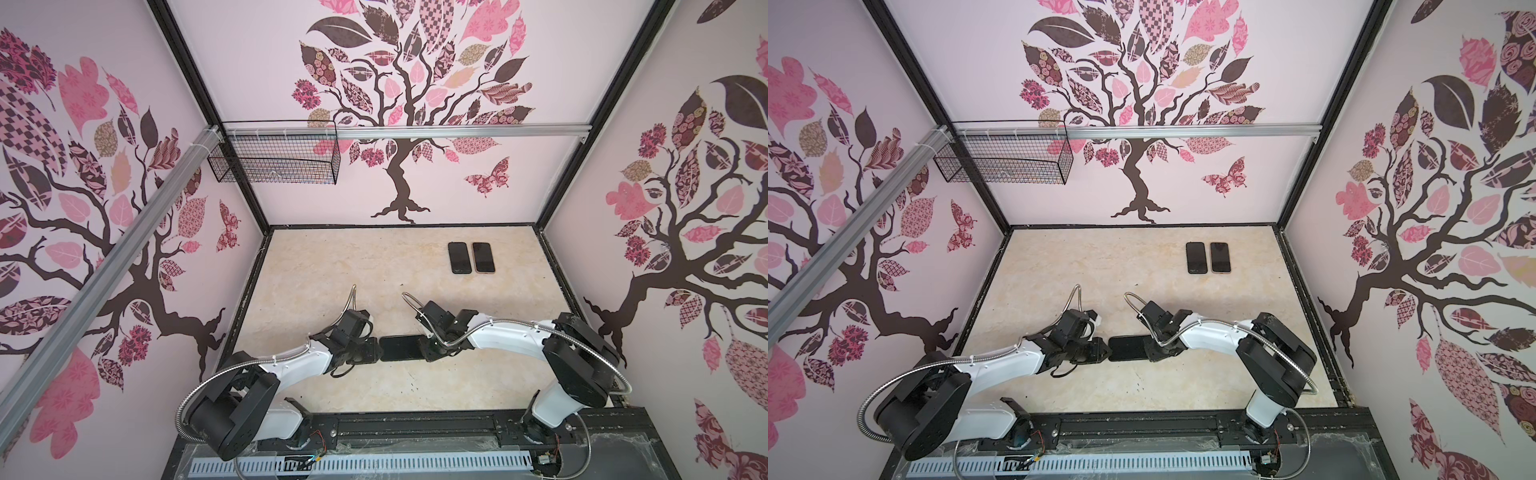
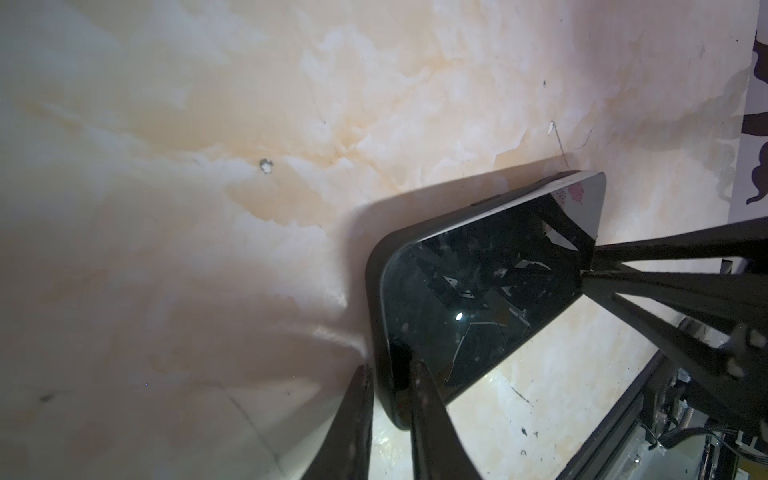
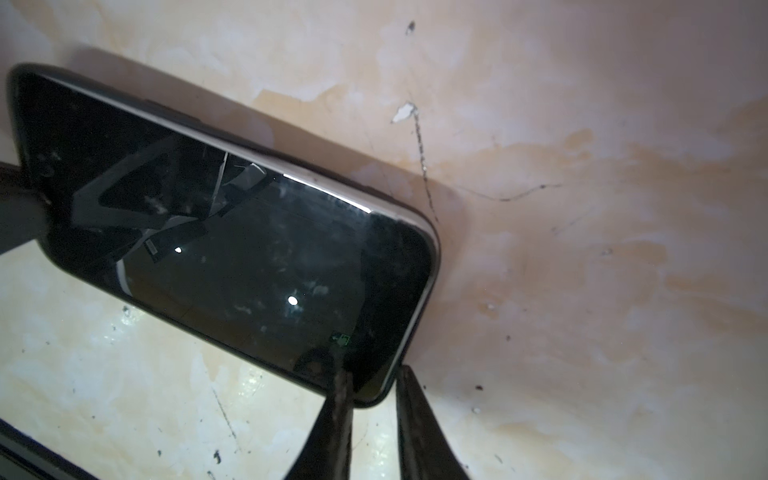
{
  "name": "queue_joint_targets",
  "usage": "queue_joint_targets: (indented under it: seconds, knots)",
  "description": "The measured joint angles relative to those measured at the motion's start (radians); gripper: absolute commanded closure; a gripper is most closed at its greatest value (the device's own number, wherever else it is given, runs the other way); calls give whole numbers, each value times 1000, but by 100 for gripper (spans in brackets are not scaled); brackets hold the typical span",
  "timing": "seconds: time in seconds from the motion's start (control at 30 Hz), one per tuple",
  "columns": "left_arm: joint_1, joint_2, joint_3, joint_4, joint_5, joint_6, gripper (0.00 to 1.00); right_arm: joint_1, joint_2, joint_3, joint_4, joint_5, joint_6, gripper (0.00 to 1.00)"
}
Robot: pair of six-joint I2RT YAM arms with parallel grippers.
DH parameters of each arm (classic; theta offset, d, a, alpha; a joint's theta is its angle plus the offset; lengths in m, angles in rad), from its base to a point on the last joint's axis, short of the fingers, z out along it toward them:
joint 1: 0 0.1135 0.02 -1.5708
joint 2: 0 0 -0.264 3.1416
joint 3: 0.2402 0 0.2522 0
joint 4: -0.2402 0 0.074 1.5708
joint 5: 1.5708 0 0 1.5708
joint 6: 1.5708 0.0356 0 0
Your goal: Put the phone into the phone case
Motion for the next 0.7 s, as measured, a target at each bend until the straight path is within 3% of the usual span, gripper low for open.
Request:
queue_joint_targets:
  seconds: [0.37, 0.7]
  knots:
    - [61, -59, 0, -52, 2, 1, 74, -43, -22, 2, -10, 0, -48, 68]
    - [97, -82, 0, -34, 70, -1, 71, -207, -139, -23, 51, -156, -98, 66]
